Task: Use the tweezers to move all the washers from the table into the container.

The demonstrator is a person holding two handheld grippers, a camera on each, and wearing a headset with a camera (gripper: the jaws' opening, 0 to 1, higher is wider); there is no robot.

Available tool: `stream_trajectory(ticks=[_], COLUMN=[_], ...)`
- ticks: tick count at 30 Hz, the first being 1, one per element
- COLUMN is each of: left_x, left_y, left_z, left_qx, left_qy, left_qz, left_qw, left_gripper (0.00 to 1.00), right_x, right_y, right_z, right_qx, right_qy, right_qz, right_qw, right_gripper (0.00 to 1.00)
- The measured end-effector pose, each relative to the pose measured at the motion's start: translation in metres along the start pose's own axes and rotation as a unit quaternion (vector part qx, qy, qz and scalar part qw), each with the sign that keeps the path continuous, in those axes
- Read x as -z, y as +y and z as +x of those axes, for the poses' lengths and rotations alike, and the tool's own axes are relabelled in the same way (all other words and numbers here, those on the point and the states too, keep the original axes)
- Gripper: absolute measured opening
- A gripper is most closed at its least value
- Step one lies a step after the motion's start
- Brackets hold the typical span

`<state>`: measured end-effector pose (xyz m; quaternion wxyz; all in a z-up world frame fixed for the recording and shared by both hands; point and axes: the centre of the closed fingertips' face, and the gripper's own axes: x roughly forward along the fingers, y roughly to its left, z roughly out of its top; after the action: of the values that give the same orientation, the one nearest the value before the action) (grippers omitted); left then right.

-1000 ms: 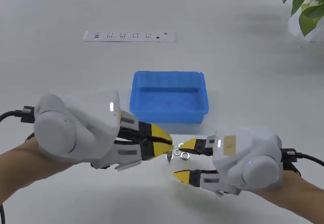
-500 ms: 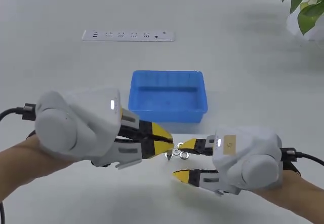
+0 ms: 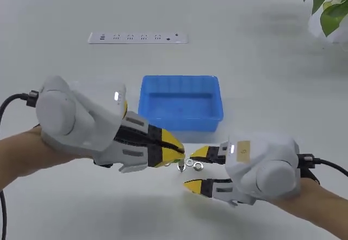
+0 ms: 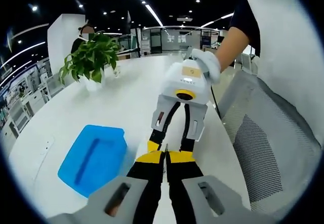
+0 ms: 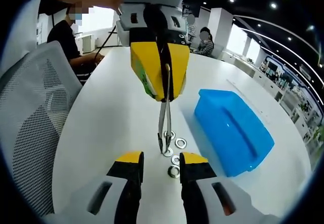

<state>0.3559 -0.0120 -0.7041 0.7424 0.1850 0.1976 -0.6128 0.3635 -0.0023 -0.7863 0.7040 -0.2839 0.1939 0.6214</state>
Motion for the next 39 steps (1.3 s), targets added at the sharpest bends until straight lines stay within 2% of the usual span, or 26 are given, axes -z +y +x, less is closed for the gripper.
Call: stream_trajectory(ticks=[4, 8, 15, 20, 27, 32, 39], left_x=[0.000, -0.001, -0.001, 0.001, 0.003, 0.005, 0.007], left_y=[0.006, 0.002, 0.001, 0.002, 0.005, 0.003, 0.001], left_z=[0.002, 0.005, 0.010, 0.010, 0.009, 0.009, 0.010], left_qx=[0.009, 0.030, 0.040, 0.039, 0.035, 0.034, 0.029], left_qy=[0.007, 0.014, 0.015, 0.021, 0.023, 0.026, 0.044], left_qz=[0.005, 0.012, 0.009, 0.016, 0.010, 0.010, 0.024], left_qw=[0.9999, 0.9994, 0.9990, 0.9989, 0.9991, 0.9990, 0.9983], left_gripper=[0.05, 0.05, 0.06, 0.06, 0.06, 0.06, 0.07], right_x=[-0.001, -0.004, -0.008, -0.014, -0.015, -0.015, -0.015], right_y=[-0.003, -0.002, -0.003, -0.005, -0.002, -0.003, -0.003], right_z=[0.002, 0.003, 0.009, 0.010, 0.015, 0.015, 0.015], right_qx=[0.000, -0.005, -0.016, -0.018, -0.027, -0.017, -0.016], right_qy=[-0.001, -0.005, -0.009, -0.023, -0.020, -0.018, -0.027], right_qz=[0.001, 0.001, -0.001, -0.003, -0.012, 0.001, 0.010], right_qw=[1.0000, 1.0000, 0.9998, 0.9996, 0.9994, 0.9997, 0.9995], right_gripper=[0.29, 0.29, 0.28, 0.21, 0.11, 0.10, 0.09])
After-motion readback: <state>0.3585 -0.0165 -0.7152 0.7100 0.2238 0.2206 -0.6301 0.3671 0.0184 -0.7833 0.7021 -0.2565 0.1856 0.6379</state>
